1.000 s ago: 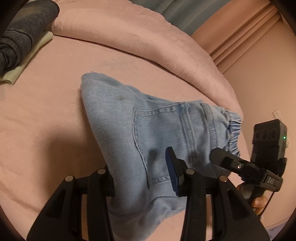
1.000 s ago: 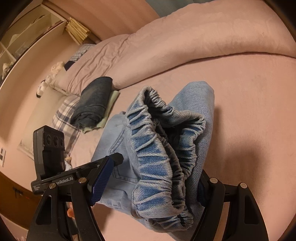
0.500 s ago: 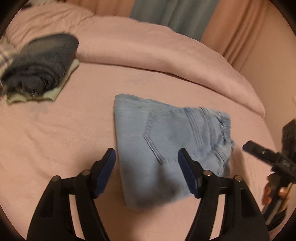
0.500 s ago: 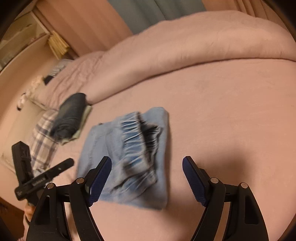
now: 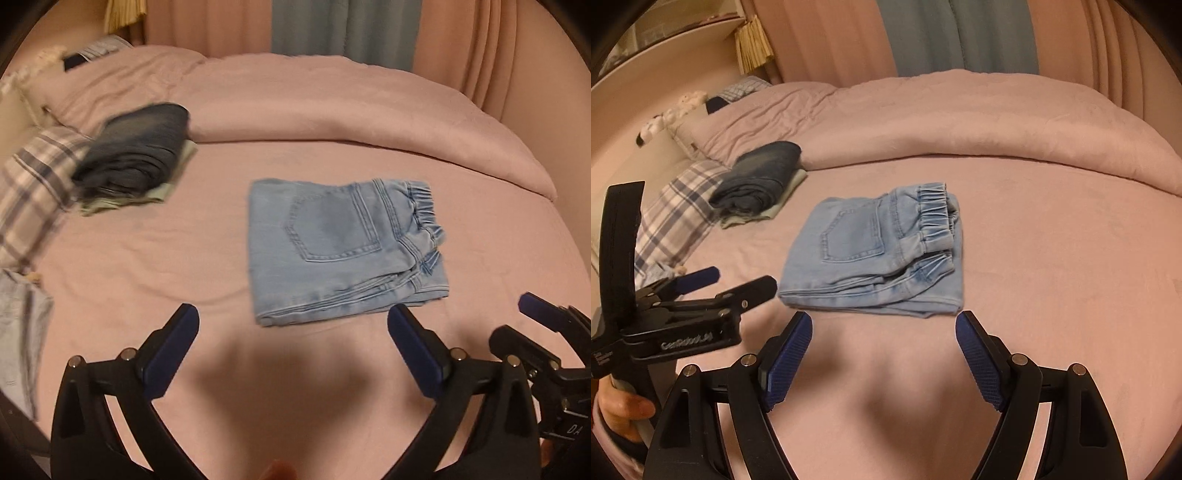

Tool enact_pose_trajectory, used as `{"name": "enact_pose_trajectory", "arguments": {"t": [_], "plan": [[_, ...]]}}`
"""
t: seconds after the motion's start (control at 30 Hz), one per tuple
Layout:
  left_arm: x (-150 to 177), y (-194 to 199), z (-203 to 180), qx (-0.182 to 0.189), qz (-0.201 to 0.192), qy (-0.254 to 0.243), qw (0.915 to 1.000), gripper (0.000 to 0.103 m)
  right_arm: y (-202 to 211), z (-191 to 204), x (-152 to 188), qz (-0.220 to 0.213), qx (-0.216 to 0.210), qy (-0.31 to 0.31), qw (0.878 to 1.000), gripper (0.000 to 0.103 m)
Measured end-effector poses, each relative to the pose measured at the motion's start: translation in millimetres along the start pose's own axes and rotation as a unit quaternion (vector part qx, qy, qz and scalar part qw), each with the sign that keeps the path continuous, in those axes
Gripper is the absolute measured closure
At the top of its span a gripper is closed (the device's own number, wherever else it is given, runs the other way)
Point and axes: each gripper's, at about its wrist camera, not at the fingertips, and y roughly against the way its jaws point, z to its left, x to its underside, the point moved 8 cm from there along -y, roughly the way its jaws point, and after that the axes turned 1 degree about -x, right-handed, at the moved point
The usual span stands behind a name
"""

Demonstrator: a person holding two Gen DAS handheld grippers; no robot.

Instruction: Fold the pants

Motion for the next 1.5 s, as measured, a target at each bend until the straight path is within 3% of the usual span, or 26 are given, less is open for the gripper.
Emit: {"name": "enact_pose_trajectory", "arguments": {"t": [0.23, 0.37, 0.6, 1.5], "plan": [[3, 49, 2, -0.016, -0.018, -0.001, 0.9997, 0.001, 28, 16, -1, -0.017, 0.004, 0.000, 1.000, 0.022], [5, 68, 0, 0.004, -0.017, 0.013, 0.9998, 0.001, 39, 24, -3, -0.025, 0.003, 0.002, 1.000, 0.020], [5, 76, 11, 0.000, -0.012, 0.042, 0.9991, 0.001, 51, 38, -5, -0.031, -0.002, 0.014, 0.999, 0.020], [2, 102, 4, -0.013, -0.027, 0.012, 0.9995, 0.001, 71, 48, -14, -0.045, 0.005, 0.027, 0.999, 0.020]]}}
